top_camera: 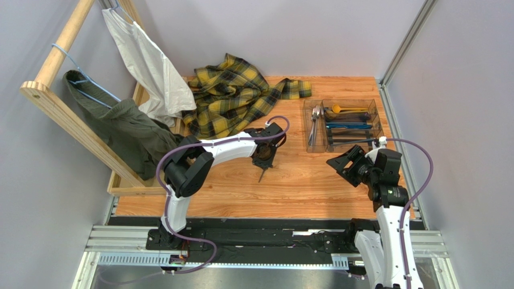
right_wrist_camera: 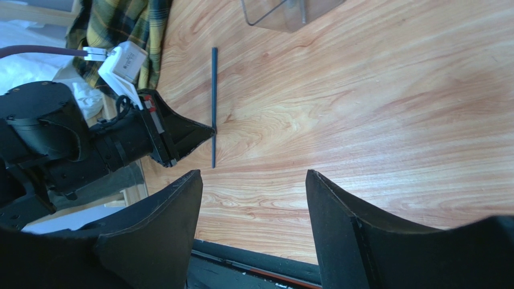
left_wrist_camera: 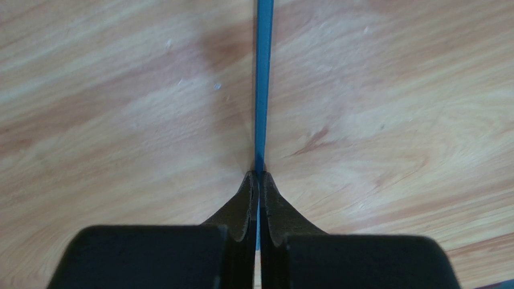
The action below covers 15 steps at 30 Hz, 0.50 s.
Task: Sort the eating utensils into containers
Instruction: Pick up the chopstick from the center of the board.
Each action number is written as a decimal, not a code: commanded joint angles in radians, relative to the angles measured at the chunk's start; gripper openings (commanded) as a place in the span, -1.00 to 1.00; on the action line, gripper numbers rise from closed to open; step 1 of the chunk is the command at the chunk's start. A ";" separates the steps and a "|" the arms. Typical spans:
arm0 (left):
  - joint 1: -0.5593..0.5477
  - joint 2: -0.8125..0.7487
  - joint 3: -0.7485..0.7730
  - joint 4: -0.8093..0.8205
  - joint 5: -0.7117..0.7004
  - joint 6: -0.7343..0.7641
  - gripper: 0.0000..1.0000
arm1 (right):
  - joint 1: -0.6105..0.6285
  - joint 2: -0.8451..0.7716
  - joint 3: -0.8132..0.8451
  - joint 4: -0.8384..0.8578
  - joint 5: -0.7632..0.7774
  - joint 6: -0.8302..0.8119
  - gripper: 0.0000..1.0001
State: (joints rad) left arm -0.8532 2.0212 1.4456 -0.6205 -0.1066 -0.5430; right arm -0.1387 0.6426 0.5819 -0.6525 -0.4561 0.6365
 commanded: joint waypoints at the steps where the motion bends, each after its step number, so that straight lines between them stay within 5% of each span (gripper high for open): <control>1: 0.000 -0.122 -0.074 0.008 -0.016 0.044 -1.00 | 0.002 -0.037 -0.020 0.088 -0.081 0.029 0.37; 15: -0.079 -0.328 -0.133 0.059 0.087 0.101 -1.00 | 0.004 -0.035 -0.054 0.168 -0.170 0.074 0.59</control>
State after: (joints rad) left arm -0.8970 1.7515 1.2766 -0.5926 -0.0795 -0.4881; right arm -0.1387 0.6117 0.5411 -0.5644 -0.5701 0.6727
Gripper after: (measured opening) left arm 0.007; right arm 0.790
